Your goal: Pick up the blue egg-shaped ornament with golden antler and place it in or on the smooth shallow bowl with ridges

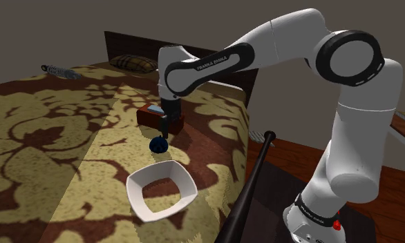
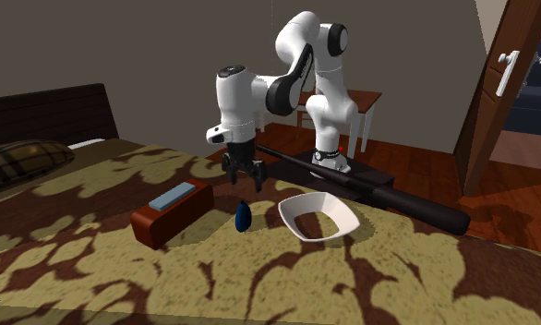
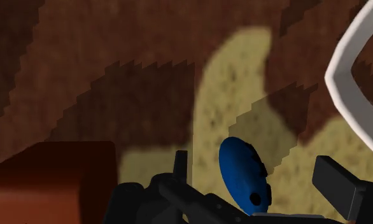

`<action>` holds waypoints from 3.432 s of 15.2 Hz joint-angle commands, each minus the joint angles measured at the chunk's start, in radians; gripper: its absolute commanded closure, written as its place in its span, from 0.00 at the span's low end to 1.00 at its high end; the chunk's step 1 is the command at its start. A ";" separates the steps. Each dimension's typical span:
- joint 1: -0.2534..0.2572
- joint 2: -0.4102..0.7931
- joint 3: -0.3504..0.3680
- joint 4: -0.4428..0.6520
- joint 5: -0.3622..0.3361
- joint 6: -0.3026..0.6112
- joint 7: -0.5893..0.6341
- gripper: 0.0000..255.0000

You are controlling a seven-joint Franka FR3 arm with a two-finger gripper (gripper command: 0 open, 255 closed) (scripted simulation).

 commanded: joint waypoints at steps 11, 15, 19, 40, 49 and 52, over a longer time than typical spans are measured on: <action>0.033 0.168 0.005 0.080 -0.037 0.074 0.007 0.00; 0.033 0.169 0.005 0.080 -0.037 0.074 0.007 0.00; 0.033 0.169 0.005 0.080 -0.037 0.074 0.007 1.00; 0.029 0.099 0.012 0.146 -0.022 -0.060 0.001 1.00; 0.028 0.064 0.015 0.218 -0.014 -0.167 -0.002 1.00; 0.028 0.058 0.016 0.239 -0.013 -0.194 -0.002 1.00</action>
